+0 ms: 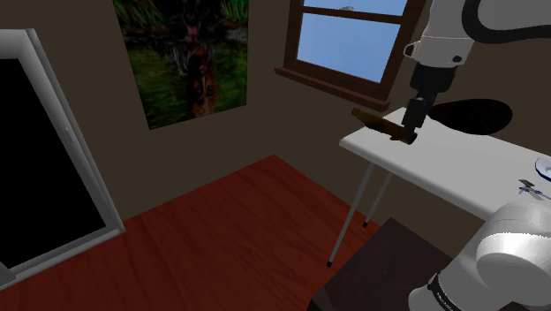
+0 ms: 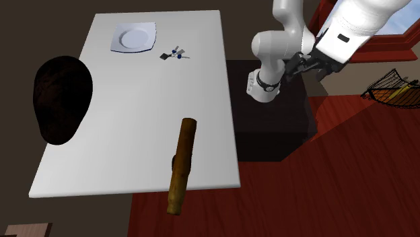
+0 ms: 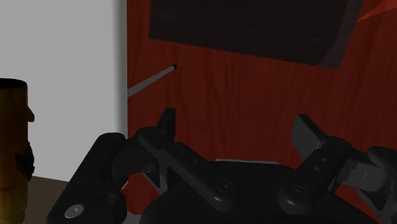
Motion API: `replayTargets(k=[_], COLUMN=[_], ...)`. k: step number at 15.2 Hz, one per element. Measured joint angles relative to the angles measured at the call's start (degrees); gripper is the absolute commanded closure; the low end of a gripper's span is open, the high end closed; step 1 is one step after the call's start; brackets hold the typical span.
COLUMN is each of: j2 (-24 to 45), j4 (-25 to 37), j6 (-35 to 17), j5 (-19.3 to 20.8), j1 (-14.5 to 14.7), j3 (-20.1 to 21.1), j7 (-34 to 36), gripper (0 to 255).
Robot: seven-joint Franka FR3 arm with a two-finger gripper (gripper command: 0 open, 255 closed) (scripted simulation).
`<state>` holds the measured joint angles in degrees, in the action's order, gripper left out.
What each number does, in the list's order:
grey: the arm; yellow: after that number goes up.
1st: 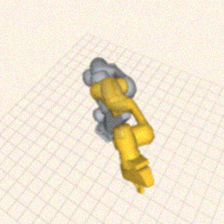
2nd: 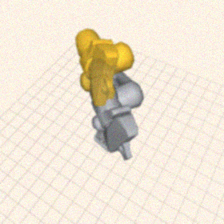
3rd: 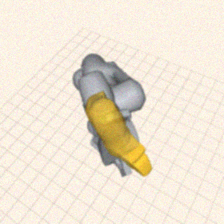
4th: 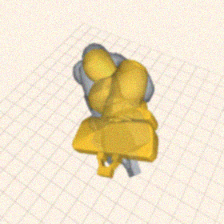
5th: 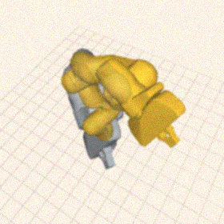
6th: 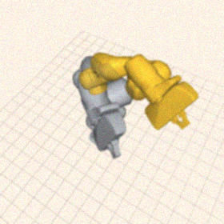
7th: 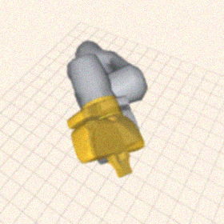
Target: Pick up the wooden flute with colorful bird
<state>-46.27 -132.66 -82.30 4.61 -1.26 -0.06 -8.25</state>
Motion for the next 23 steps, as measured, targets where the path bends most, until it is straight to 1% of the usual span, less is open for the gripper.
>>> replayTargets(k=[2, 8, 10, 15, 19, 23], j2=[0.62, 5.91, 9.31, 15.87, 21.6, 28.85], j4=[0.23, 0.04, 0.95, 3.33, 5.94, 10.61], j6=[-0.51, -7.4, -10.47, -16.28, -20.59, -24.27], j5=[0.42, 4.04, 5.22, 7.22, 7.48, 6.45], j1=[-0.22, -2.35, -3.09, -4.79, -5.63, -6.34], j3=[-0.54, -5.89, -8.18, -13.44, -17.02, -20.87], j7=[-0.45, -4.45, -6.18, -10.43, -13.3, -17.02], gripper=[0, 0, 0, 0, 0, 0])
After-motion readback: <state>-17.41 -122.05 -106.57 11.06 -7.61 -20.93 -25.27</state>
